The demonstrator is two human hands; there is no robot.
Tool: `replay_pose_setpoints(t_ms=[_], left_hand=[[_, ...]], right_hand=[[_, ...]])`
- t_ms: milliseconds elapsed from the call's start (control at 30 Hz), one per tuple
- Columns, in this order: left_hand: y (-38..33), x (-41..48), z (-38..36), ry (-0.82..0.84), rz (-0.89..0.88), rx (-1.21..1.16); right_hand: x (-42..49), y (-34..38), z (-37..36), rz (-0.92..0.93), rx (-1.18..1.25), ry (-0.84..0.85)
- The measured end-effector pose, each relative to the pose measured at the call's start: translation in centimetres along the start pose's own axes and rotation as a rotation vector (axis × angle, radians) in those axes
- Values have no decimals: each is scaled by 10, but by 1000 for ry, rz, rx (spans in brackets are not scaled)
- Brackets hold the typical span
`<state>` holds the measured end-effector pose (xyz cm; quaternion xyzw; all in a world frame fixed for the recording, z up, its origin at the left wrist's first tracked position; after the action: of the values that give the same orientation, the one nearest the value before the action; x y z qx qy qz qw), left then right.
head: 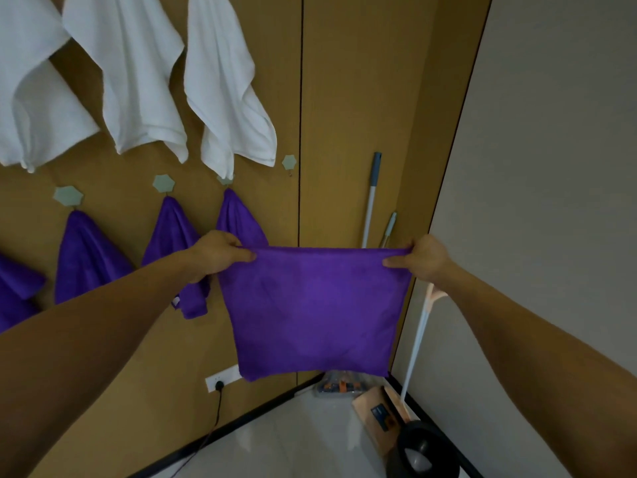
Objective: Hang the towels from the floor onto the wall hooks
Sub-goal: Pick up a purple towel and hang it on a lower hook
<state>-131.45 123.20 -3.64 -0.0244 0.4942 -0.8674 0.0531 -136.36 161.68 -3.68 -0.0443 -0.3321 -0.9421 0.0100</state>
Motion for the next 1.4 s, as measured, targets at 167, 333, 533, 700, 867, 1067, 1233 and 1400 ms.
replay_pose_setpoints(t_ms=[167, 333, 533, 700, 867, 1067, 1233, 1400], left_hand=[[-69, -1, 8, -464, -619, 311], [-12, 42, -47, -113, -235, 645], [-74, 48, -63, -355, -417, 474], [-76, 55, -83, -476, -304, 290], [-75, 68, -81, -543, -267, -89], [-87, 99, -89, -388, -309, -171], [-82, 135, -111, -60, -280, 45], [-64, 197, -90, -40, -235, 62]], right_hand=[[16, 10, 68, 262, 140, -570], [64, -44, 3, 123, -210, 42], [103, -50, 22, 128, -85, 20], [112, -29, 35, 269, 225, -87], [127, -11, 17, 239, 465, 15], [144, 11, -36, 378, 335, 405], [177, 33, -70, 459, 262, 386], [225, 64, -89, 340, 462, 303]])
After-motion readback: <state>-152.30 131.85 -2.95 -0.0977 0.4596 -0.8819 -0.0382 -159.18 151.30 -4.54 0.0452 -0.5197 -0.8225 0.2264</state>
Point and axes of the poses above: each hand's wrist, its own x-axis towards the middle knuckle, its own z-axis out of the back of the hand, y = z × x, the point moved 9 cm from there along x, towards the middle knuckle, and after that the axes turned 7 degrees about -x, right-handed, at the moved point
